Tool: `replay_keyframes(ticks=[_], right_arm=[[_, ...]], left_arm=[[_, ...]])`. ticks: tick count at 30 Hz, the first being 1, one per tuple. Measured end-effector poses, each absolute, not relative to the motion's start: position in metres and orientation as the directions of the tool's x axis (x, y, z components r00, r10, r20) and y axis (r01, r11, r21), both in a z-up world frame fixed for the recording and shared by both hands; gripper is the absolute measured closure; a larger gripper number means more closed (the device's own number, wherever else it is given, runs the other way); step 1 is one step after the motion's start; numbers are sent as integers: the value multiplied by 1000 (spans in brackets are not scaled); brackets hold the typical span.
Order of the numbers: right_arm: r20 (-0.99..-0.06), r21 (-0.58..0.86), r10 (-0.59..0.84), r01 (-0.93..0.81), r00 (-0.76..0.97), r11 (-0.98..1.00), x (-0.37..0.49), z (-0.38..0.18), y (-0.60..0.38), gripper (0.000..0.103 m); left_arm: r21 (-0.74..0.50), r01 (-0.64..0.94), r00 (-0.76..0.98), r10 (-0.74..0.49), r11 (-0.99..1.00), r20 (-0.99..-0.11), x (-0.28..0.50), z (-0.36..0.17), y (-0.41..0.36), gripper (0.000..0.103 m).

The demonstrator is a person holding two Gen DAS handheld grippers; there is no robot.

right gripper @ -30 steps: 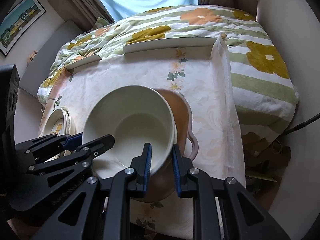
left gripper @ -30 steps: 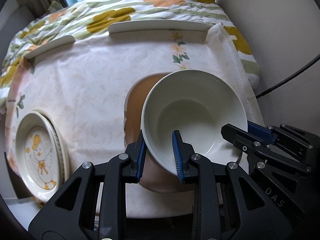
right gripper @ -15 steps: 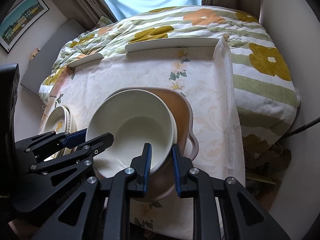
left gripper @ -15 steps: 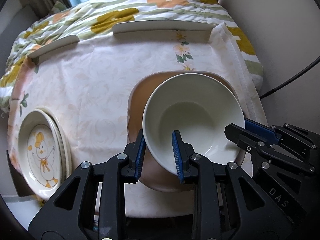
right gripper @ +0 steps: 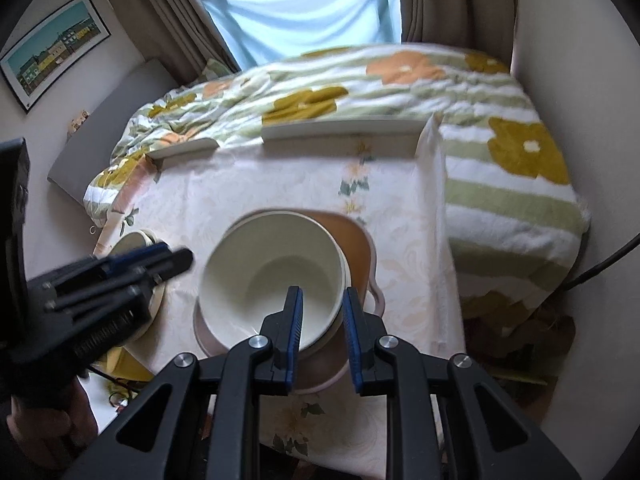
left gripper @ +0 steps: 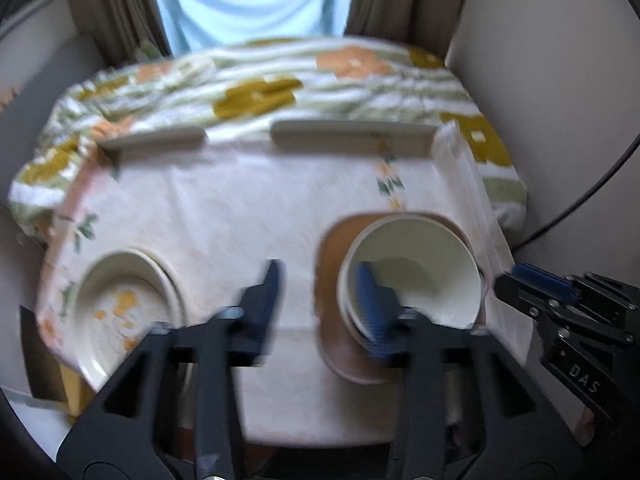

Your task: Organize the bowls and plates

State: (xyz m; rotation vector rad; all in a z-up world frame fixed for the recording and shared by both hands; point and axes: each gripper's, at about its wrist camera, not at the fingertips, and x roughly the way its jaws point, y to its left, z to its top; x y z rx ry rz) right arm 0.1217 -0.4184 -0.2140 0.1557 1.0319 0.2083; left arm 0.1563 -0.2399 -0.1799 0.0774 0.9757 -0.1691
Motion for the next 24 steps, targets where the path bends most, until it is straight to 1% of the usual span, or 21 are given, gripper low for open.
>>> replay_keyframes(ticks=[1,2,3,4,5,6,14,17,21,24], right_arm=[[-832,213,230,-92,504,973,118,-211,-417,84],[-831,203,218,-85,511,975,114,-209,-416,79],[-829,200,213,-81,518,976,110,-206,-416,62],[-825,199,208,-75,526,977,106,-204,-415,49],[-820,199,203,-66,536,978,102,-202,-415,26],[-814,203,200,-56,545,978,99,-199,-416,16],[-811,149,111,19,575,989,84,-187,-418,16],[-847,120,91,21,524,993,81,-190,-418,16],[-878,88,43,73,476,993,79,-202,-425,16],[-904,101,55,88,423,991,84,-218,-432,16]], left_arm=[[-5,175,571,-105,985,-814,153,-175,-237,0],[-3,174,598,-107,985,-794,149,-170,-234,1],[1,181,617,-113,983,-779,144,-165,-231,1],[4,198,616,-121,980,-778,143,-161,-230,1],[9,209,608,-123,978,-784,142,-158,-230,1],[17,216,604,-120,976,-788,141,-156,-228,1],[10,260,540,-137,966,-830,132,-157,-216,1],[-3,289,499,-153,957,-853,132,-166,-212,1],[-14,321,437,-161,947,-885,136,-187,-214,1],[-26,331,383,-160,943,-910,142,-207,-219,1]])
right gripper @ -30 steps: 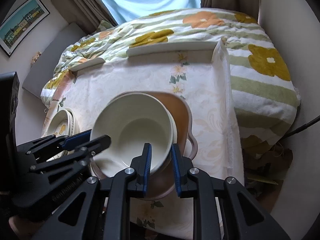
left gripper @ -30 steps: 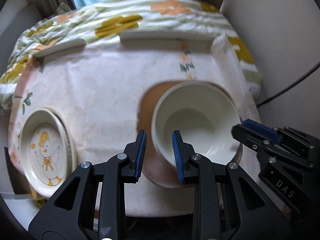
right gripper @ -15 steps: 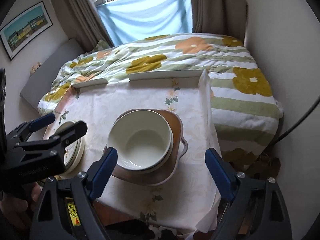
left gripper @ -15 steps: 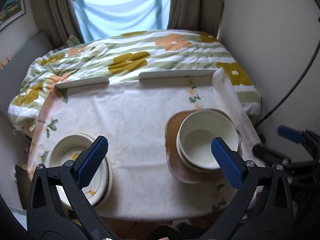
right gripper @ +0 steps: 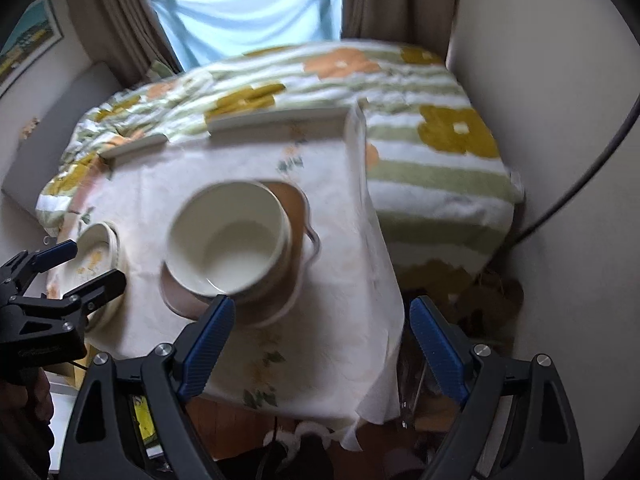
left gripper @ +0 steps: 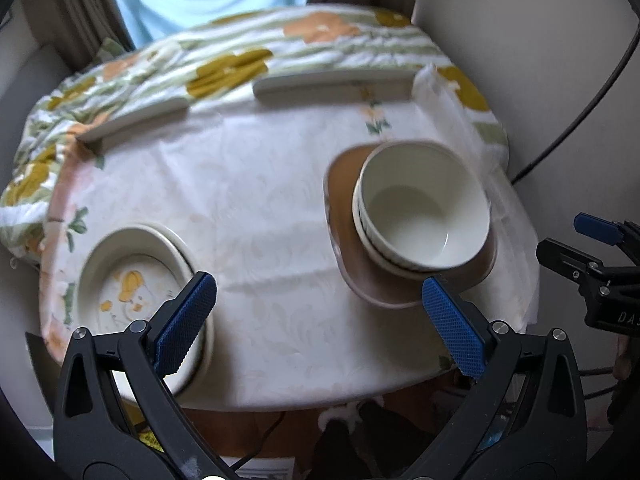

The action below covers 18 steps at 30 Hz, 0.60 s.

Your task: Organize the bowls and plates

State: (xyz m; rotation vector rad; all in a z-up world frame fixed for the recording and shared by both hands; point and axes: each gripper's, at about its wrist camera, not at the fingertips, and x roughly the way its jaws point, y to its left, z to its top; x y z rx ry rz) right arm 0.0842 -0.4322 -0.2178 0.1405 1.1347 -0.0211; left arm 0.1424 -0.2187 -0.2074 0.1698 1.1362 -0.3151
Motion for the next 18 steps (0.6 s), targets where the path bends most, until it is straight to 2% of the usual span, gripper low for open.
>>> replay_keyframes(ticks=[6,7,9,15,17,18], right_arm=[[-939,99,74,60,335,993,100,-247,-436,18],[-942,103,80,53,325,993,104,-250,-436,20],[-950,119,103,37,296,992,113,-257,-435,35],[-970,122,126,-34,210,992,134,-278,-422,54],[-973,124,134,-64,187,990,139,-285,-416,58],[-974,127,139,-77,176,989,142,-288,-414,62]], left_arm=[[-46,335,282,-146,941,-948,158,-241,-227,3],[-43,334,267,-138,942,-954,161,-245,-228,8],[-22,335,245,-110,942,-963,167,-253,-231,16],[-6,366,189,-80,931,-979,179,-273,-244,38],[-20,379,171,-91,925,-981,182,-278,-248,53],[-23,385,166,-94,923,-982,184,-280,-251,55]])
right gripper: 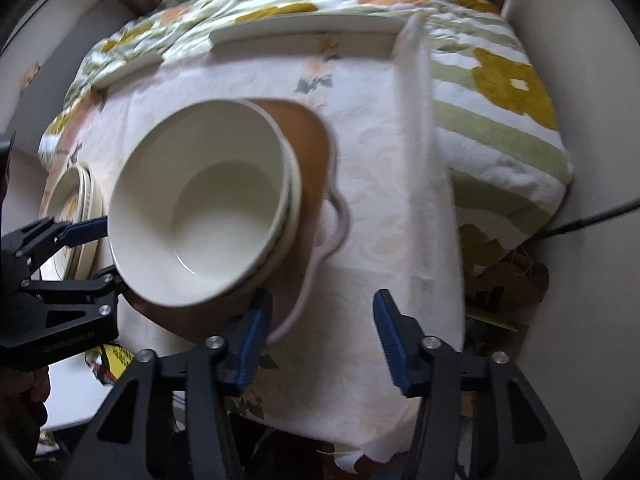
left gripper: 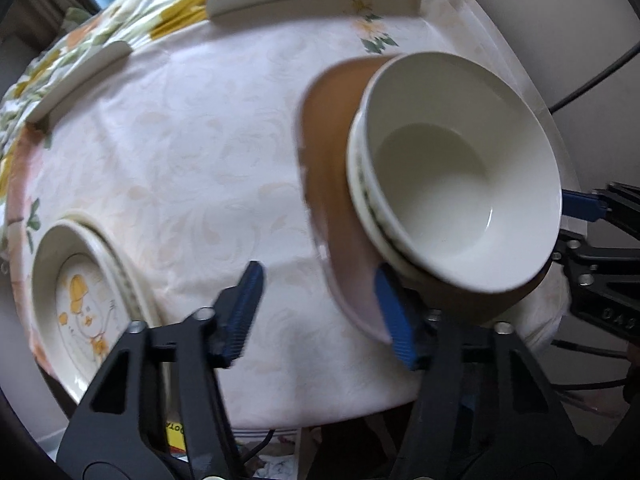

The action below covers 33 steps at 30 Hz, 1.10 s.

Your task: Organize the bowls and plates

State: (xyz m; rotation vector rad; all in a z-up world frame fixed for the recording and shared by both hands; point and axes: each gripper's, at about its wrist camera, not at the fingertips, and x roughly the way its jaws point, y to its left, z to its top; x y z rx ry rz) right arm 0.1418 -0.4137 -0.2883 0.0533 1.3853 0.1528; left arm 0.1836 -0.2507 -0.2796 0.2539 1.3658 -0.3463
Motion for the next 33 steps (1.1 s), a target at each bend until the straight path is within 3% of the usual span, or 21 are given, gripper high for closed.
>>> replay_keyframes(ticks=[2,7,14,26,33], right_arm=[[-977,131,144,-93,158,987,146,-295,-411,67],[-978,148,162,-110,134,983,154,-307,-410,71],[-973,168,192,-174,131,970,156,-319,-396,88],[-956,101,162,-244,245,965,151,-305,-398,89],[-938,72,161,-283,306,956,154,-278,-389,89]], left_arm=[[-14,403,160,-85,915,-984,186,-284,-257,66],[-47,402,113,-101,914,-988,194,-301,-262,74],[-67,435,123,-133,898,-983,192,-304,-269,87],[-22,418,214,-123,908,-969,184,-294,-281,87],[-3,381,276,-117,924,-954,182,-260,-261,87]])
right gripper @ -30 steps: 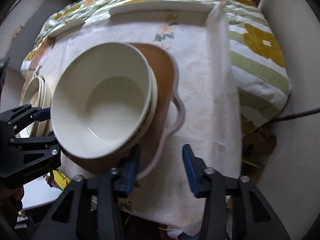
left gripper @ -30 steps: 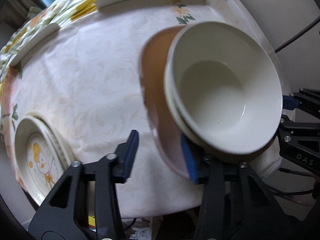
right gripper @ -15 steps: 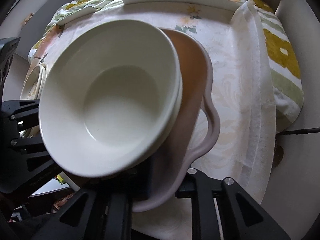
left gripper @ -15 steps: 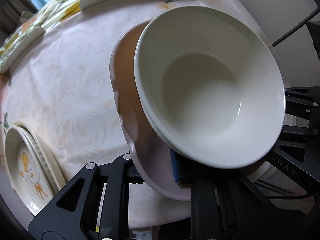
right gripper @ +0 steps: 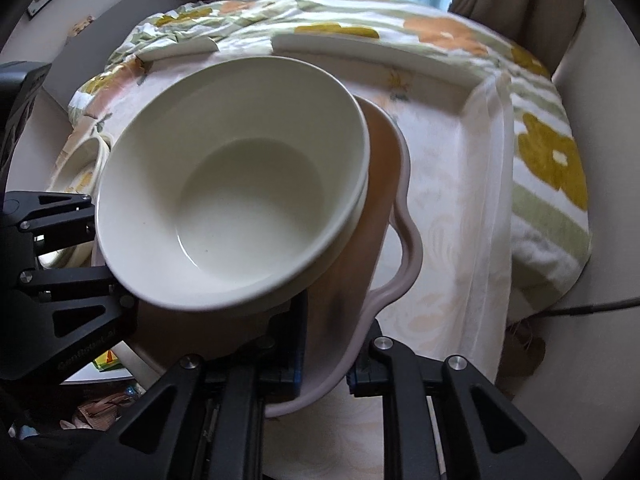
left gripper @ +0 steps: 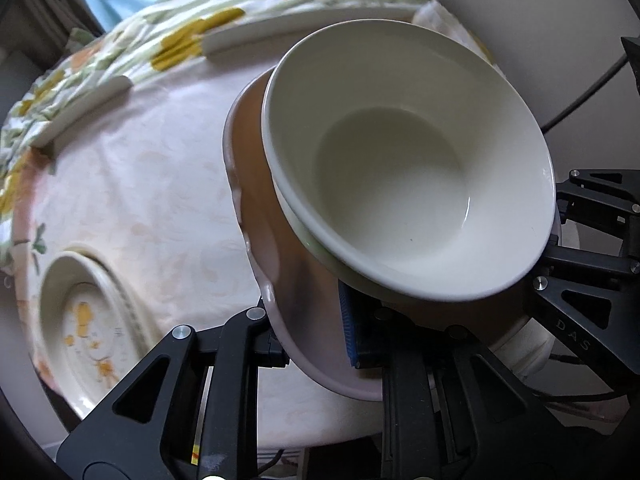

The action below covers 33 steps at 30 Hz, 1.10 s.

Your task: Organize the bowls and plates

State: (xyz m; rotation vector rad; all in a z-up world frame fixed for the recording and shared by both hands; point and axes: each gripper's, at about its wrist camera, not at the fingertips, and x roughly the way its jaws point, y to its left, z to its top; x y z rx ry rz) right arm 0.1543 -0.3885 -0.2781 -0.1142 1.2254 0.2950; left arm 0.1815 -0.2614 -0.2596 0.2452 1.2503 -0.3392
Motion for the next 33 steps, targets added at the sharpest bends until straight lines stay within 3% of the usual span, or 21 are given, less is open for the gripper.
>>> replay_keyframes(ticks=[15,24,33], right_arm=[[-899,15,146,-304,412,953,151,-208,-262,88],[-911,57,165,-281,378,958,138,-236,-166,88],[-927,72,164,-269,337,961,129,-270,-123,88]], left_arm=[[-1,368,376,-149,930,-915,172,-188,-127,87],[1,386,320,-133,922,-938,161,-216,-16,87],[-38,373,270,-148,927,-951,154,-256,22,87]])
